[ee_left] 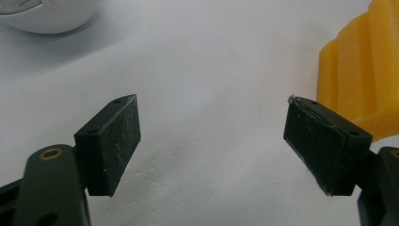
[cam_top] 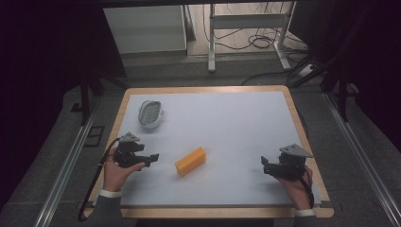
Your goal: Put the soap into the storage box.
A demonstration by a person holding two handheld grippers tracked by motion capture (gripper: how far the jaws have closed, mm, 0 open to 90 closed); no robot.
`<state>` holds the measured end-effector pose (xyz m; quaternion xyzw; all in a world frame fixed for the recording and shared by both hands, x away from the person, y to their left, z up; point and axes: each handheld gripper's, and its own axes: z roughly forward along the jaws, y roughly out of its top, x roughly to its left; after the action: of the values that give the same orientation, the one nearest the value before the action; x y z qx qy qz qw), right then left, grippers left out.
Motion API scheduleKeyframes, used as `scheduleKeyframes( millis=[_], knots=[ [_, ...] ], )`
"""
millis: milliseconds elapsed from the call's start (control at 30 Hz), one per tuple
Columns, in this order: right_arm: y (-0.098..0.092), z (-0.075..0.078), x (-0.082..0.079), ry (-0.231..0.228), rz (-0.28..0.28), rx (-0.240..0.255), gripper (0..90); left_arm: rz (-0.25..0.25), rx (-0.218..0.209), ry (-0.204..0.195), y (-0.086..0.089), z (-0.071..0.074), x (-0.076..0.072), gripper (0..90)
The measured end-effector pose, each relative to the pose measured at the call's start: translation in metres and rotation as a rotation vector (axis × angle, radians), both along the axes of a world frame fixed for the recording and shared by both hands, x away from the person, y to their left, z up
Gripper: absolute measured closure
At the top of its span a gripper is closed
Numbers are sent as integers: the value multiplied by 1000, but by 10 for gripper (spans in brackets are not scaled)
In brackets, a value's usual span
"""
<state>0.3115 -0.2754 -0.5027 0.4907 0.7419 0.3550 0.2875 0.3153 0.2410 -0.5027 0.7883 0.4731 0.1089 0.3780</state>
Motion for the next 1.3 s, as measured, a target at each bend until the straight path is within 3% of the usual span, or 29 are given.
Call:
scheduleKeyframes(
  millis=[300, 400, 667, 1133, 1300],
  knots=[
    [-7, -1, 0, 5, 3, 11, 52, 14, 17, 10, 1, -2, 0, 193],
    [-10, -3, 0, 13, -6, 30, 52, 0, 5, 19, 0, -3, 0, 192],
    [-17, -4, 1, 25, -12, 50, 52, 29, 38, 25, 3, -2, -1, 193],
    [-18, -5, -1, 30, -24, 46, 52, 0, 0, 27, 10, 22, -4, 191],
    [-20, -6, -2, 35, -30, 43, 52, -18, -9, 12, 7, 34, -4, 189]
  ],
)
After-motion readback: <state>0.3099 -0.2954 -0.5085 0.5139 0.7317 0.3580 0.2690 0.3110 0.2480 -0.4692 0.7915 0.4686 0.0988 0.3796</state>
